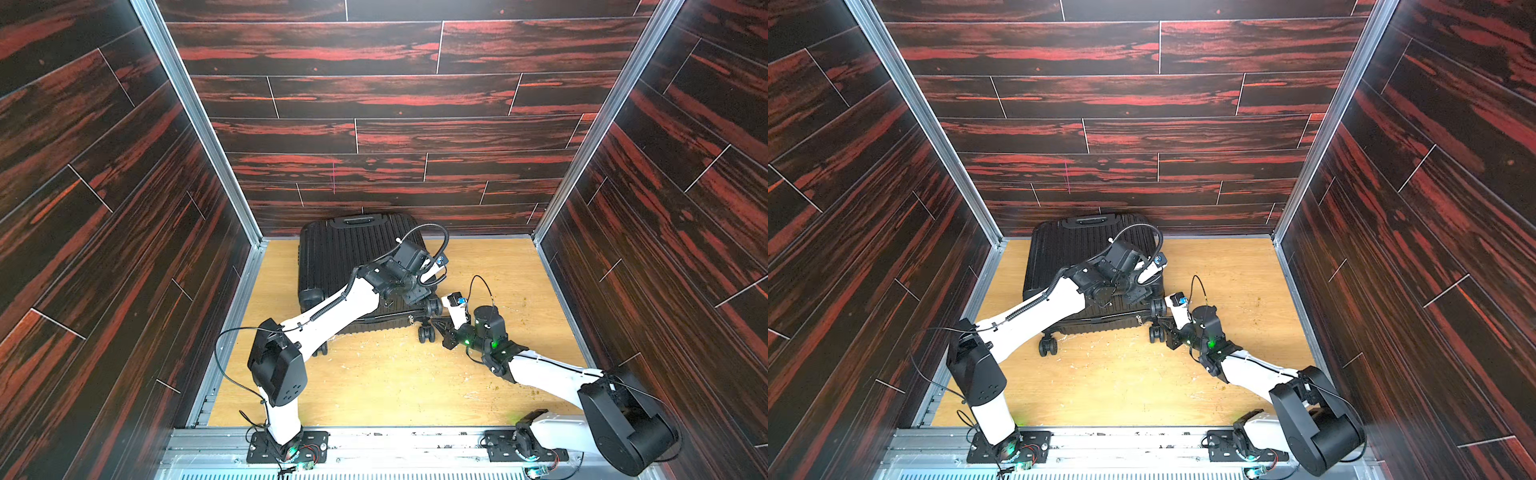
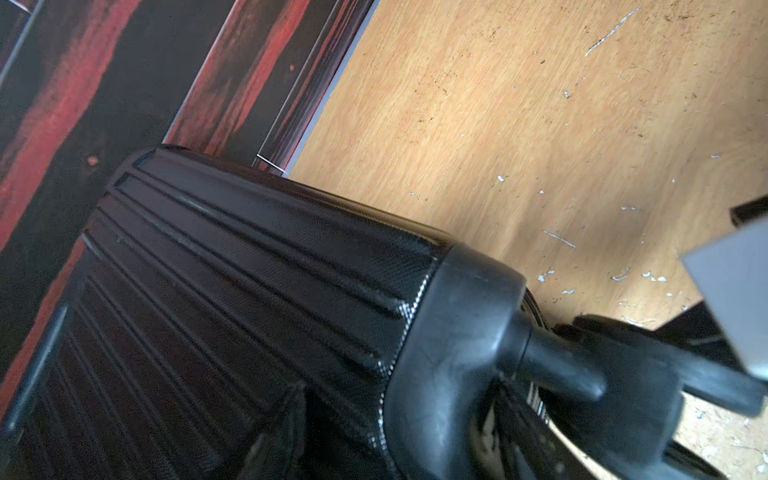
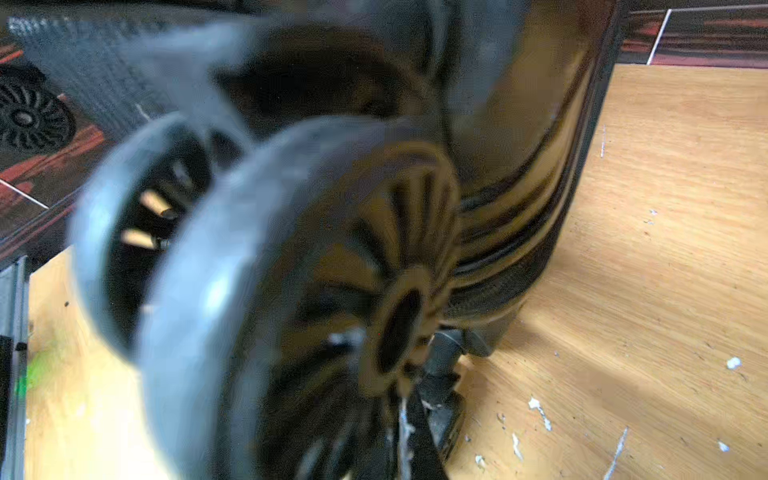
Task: Close the suitcase zippers
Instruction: Zip the zipper on the suitcase.
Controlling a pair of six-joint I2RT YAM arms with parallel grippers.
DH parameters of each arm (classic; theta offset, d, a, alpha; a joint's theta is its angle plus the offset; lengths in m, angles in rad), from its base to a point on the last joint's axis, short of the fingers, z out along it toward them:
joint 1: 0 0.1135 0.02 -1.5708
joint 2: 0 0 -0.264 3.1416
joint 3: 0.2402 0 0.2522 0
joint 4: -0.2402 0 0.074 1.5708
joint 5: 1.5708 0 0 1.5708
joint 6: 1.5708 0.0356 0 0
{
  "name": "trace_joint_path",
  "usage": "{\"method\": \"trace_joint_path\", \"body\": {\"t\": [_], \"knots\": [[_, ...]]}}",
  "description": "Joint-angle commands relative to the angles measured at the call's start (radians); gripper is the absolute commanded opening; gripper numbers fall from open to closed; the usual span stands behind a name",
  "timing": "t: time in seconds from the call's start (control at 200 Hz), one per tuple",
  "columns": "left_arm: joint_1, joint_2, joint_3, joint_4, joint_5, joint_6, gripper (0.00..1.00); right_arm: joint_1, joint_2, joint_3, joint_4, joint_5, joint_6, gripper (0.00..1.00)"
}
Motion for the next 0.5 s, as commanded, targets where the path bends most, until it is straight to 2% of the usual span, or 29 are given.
{"method": "trace_joint_path", "body": {"t": [0.0,0.496], "knots": [[0.056,0.117,-0.025,0.018,-0.145,-0.040,0.71,0.063,-0.053,-0.013,0.015,-0.178,-0.030,0.00],[0.056,0.146,-0.033,0.018,-0.161,-0.076,0.71,0.140,-0.032,0.003,0.021,-0.172,-0.052,0.00]]}}
